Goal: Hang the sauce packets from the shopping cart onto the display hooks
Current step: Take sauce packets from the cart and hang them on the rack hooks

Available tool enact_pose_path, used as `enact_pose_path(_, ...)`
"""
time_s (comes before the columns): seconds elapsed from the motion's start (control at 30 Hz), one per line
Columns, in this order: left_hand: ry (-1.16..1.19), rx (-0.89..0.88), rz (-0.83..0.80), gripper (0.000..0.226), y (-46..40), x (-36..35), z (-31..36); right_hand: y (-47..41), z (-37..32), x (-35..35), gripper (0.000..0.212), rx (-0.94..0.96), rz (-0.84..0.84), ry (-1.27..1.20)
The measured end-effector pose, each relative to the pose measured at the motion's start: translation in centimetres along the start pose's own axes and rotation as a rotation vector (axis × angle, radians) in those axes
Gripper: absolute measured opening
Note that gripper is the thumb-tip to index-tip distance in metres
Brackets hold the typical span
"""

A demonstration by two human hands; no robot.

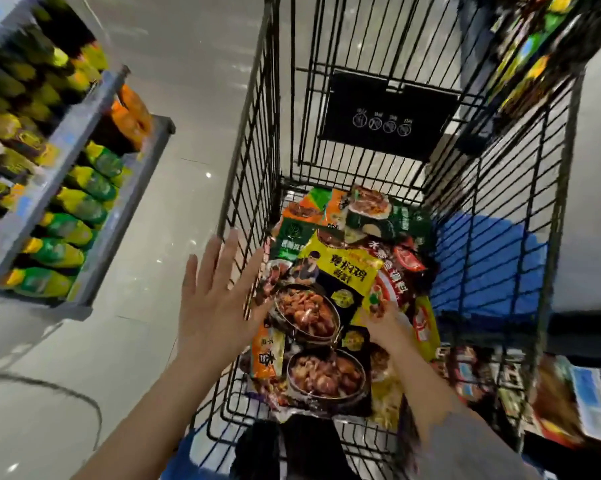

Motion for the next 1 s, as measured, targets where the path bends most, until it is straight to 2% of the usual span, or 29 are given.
enact_pose_path(0.07,0.011,0.024,0.006,0.074,-0.1,0.1,-0.3,-1.9,-0.6,-0.2,0.074,0.015,0.077,0.015)
enact_pose_path(0.2,0.072,0.053,0.015,0.073,-0.3,-0.1,-0.6,-3.9,-2.8,-1.5,0.074,0.002,0.148,-0.104)
enact_pose_path(0.27,0.109,0.056,0.018,0.072,-0.3,-0.3,-0.8,-4.9,-2.8,-2.6,0.091,-0.068,0.187,-0.147)
enact_pose_path(0.33,0.121,0.056,0.027,0.071,-0.3,-0.2,-0.7,-5.8,-2.1,-4.3,0.120,-0.178,0.186,-0.154)
enact_pose_path(0.4,0.130,0.054,0.038,0.071,-0.3,0.0,-0.6,-5.9,-1.4,-5.5,0.133,-0.248,0.190,-0.089)
enact_pose_path(0.53,0.152,0.021,0.033,0.070,-0.3,0.2,-0.4,-4.4,-1.1,-5.6,0.118,-0.182,0.192,0.003)
enact_pose_path(0.77,0.166,-0.005,-0.004,0.061,-0.3,-0.1,-0.2,-2.4,3.2,-5.4,0.118,-0.093,0.147,-0.065)
enact_pose_path(1.0,0.152,-0.003,-0.035,0.062,-0.3,-0.2,-0.1,1.2,6.3,-5.2,0.115,0.050,0.081,0.214)
Point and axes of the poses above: each hand's wrist, its own y-axis away from the middle knuckle, its own x-axis out of the back of the hand, z = x × y, the point moved 9 cm from there along -y, towards the middle knuckle, and after that the axes turned 11 degrees about -y, right-handed, at the moved point
